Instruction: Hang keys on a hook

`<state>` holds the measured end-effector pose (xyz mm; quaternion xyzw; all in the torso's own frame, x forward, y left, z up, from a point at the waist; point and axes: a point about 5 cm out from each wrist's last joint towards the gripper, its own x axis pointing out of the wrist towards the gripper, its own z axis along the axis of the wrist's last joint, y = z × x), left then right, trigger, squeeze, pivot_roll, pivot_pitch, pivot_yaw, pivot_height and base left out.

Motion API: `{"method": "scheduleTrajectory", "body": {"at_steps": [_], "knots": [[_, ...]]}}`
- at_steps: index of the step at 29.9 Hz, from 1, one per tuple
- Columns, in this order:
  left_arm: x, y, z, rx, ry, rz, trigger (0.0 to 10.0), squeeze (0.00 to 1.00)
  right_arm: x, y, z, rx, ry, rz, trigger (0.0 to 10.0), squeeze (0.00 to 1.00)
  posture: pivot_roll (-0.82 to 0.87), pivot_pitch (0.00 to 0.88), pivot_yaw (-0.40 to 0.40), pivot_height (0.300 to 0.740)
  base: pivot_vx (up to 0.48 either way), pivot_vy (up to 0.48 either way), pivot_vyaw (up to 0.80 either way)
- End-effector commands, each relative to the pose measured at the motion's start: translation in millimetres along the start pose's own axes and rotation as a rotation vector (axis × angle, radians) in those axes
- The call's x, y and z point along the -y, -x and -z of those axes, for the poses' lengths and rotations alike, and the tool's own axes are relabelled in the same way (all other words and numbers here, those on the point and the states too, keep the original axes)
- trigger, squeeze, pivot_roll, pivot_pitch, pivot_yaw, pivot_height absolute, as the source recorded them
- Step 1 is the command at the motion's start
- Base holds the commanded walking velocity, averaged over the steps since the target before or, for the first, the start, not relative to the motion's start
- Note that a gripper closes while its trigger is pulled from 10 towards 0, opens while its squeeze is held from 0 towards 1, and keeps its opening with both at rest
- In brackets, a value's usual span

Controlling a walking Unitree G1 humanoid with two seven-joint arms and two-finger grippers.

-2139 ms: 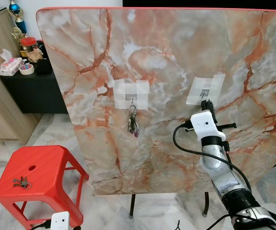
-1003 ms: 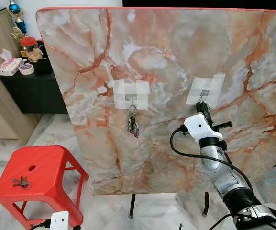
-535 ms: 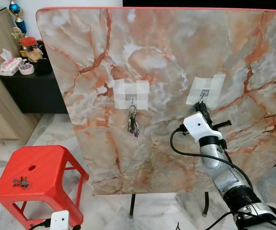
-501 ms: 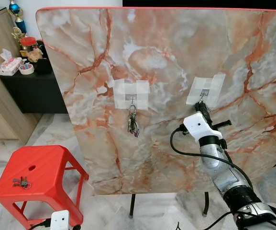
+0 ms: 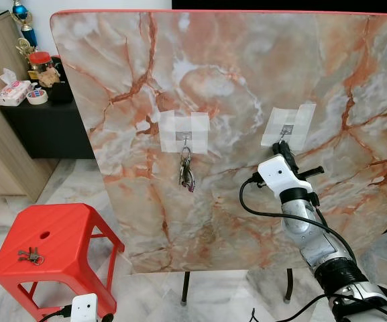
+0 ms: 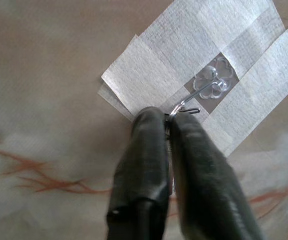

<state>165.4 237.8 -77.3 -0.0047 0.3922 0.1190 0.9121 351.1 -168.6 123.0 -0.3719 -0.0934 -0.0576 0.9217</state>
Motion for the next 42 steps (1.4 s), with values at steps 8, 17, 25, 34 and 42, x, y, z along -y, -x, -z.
{"method": "scheduleTrajectory", "body": {"at_steps": [8,17,25,34,42], "knots": [[2.9,0.1,0.6,0.000,0.003,0.007,10.0,0.00,-4.3,7.0,-2.8,0.036,-0.029,-0.024,10.0,0.17,0.02,0.000,-0.030,0.736,0.000,0.000,0.00],[0.3,1.4,5.4,-0.024,0.005,0.007,10.0,0.00,-28.2,35.5,13.0,-0.002,-0.091,-0.151,10.0,0.00,0.02,0.000,-0.032,0.736,0.000,0.000,0.00],[-3.5,2.8,10.1,-0.048,0.003,0.000,10.0,0.00,-60.5,85.9,73.9,-0.437,-0.294,-0.241,10.0,0.00,0.02,0.000,-0.030,0.736,0.000,0.000,0.00],[-11.3,5.7,17.6,-0.083,-0.005,-0.009,10.0,0.00,-74.0,189.5,145.2,-1.075,-0.530,-0.197,10.0,0.00,0.02,0.000,-0.014,0.736,0.000,0.000,0.00],[-12.4,7.2,23.0,-0.118,-0.018,0.002,10.0,0.00,-86.9,265.5,157.5,-1.374,-0.617,-0.238,10.0,0.00,0.02,0.000,0.008,0.736,0.000,0.000,0.00]]}}
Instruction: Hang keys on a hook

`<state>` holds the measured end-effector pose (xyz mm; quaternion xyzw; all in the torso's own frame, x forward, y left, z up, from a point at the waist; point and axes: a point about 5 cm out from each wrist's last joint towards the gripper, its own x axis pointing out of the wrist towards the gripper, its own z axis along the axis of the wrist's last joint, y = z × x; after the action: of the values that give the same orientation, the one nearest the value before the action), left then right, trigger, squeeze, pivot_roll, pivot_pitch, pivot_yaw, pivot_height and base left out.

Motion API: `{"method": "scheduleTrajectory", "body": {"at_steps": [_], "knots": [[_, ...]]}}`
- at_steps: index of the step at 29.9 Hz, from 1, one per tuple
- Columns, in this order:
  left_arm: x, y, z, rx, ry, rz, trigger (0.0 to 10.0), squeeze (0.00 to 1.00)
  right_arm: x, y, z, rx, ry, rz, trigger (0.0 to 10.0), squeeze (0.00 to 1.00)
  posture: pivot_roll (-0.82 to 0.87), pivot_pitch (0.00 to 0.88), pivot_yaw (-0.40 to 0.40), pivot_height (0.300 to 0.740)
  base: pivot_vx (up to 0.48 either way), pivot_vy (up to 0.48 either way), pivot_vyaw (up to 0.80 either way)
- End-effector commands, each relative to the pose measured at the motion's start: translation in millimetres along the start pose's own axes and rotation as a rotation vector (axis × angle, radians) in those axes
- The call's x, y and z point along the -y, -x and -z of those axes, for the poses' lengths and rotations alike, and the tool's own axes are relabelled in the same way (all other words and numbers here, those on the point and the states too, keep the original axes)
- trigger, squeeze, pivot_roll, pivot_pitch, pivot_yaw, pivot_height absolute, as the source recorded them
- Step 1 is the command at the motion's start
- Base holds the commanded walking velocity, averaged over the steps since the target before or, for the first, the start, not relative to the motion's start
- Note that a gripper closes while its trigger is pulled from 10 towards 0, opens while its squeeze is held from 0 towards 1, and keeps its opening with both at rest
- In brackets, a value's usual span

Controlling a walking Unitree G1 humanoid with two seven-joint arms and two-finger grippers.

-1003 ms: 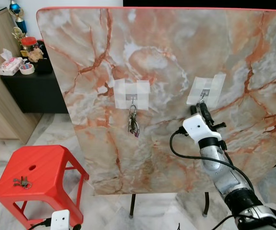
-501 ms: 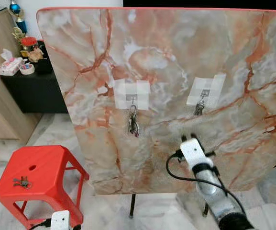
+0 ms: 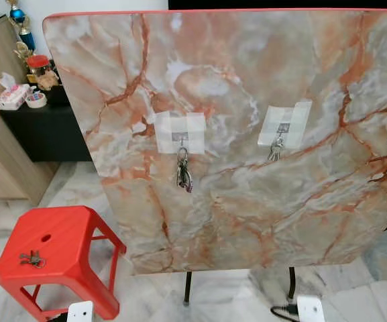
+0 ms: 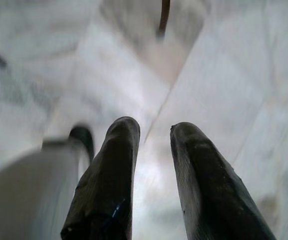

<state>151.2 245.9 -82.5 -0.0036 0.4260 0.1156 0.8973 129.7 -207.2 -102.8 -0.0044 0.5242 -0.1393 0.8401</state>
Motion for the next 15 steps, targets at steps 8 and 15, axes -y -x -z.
{"method": "scheduleTrajectory", "body": {"at_steps": [8,15], "knots": [[-8.7,5.5,20.3,-0.103,0.018,-0.008,10.0,0.00,-15.1,2.1,5.0,0.004,-0.068,-0.093,10.0,0.00,0.00,0.000,0.019,0.736,0.000,0.000,0.00],[-6.2,5.9,22.7,-0.113,0.037,-0.012,10.0,0.00,-13.4,1.2,0.2,0.016,-0.055,-0.110,10.0,0.00,0.00,0.000,0.018,0.736,0.000,0.000,0.00]]}}
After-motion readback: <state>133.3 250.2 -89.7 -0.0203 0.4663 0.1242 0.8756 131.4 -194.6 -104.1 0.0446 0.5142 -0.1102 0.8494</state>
